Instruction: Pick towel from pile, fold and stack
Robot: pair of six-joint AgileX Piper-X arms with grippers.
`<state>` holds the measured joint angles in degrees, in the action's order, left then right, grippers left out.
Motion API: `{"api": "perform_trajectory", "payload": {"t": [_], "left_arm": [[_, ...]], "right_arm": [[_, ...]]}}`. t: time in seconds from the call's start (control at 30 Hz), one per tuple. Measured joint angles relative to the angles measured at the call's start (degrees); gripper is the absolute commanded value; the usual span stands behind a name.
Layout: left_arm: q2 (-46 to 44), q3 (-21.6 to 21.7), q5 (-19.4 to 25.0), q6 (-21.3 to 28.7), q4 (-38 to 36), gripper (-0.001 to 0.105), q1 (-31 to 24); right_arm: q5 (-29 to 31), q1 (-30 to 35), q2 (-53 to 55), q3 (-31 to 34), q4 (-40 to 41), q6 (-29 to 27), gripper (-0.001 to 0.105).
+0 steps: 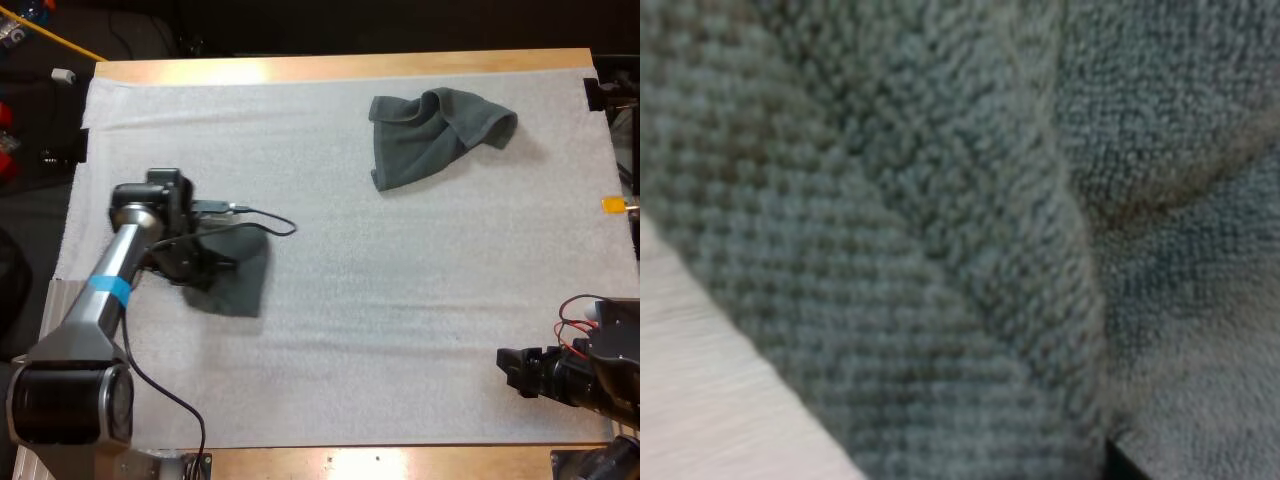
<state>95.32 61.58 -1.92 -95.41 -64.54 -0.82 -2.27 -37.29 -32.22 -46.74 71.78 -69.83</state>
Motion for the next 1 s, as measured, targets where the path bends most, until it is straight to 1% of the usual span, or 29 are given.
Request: {"api": "perform_trajectory", "payload": {"t": [0.1, 0.23, 0.3, 0.47, 0.53, 0.6, 0.63, 0.7, 0.73, 0.77, 0.8, 0.87, 0.93, 1.0], "left_arm": [[0.11, 0.00, 4.40, 1.98, -0.41, 0.000, -3.01], [0.11, 0.00, 8.03, 3.03, -1.01, 0.000, -5.93], [0.11, 0.00, 8.82, 3.23, -1.14, 0.000, -7.04], [0.11, 0.00, 9.12, 3.22, -1.80, 0.000, -8.95], [0.11, 0.00, 9.47, 3.22, -1.87, 0.003, -9.12], [0.11, 0.00, 9.95, 3.28, -2.04, 0.013, -9.13], [0.11, 0.00, 10.12, 3.37, -2.08, 0.023, -9.13], [0.11, 0.10, 10.48, 3.44, -2.26, 0.048, -9.13], [0.11, 0.32, 10.95, 3.43, -2.68, 0.066, -9.13], [0.11, 0.65, 11.65, 3.43, -3.06, 0.077, -9.13], [0.11, 1.26, 12.62, 3.43, -3.75, 0.075, -9.13], [-0.02, 2.73, 15.06, 3.43, -5.11, 0.066, -9.13], [-0.02, 4.73, 16.56, 2.90, -6.53, 0.061, -9.13], [-0.29, 6.47, 16.60, 2.13, -7.91, 0.060, -9.13]], "right_arm": [[0.00, 0.00, 0.00, 0.00, 0.00, 0.00, 0.068], [0.00, 0.00, 0.00, 0.00, 0.00, 0.00, 0.068], [0.00, 0.00, 0.00, 0.00, 0.00, 0.00, 0.068], [-0.14, 0.00, 0.00, 0.00, 0.00, 0.00, 0.068], [-0.21, 0.00, 0.00, 0.00, 0.00, 0.00, 0.068], [-0.35, 0.00, 0.00, 0.00, 0.00, 0.00, 0.068], [-0.41, 0.00, 0.00, 0.00, 0.00, 0.00, 0.068], [-0.41, 0.00, 0.00, 0.00, 0.00, 0.00, 0.068], [-0.41, 0.00, 0.00, 0.00, 0.00, 0.00, 0.068], [-0.41, 0.00, 0.00, 0.00, 0.00, 0.00, 0.068], [-0.75, 0.00, 0.00, 0.00, 0.00, 0.00, 0.068], [-1.13, 0.00, 0.00, 0.00, 0.00, 0.00, 0.068], [-1.12, 0.00, 0.00, 0.00, 0.00, 0.00, 0.068], [-1.12, 0.00, 0.00, 0.00, 0.00, -0.09, 0.068]]}}
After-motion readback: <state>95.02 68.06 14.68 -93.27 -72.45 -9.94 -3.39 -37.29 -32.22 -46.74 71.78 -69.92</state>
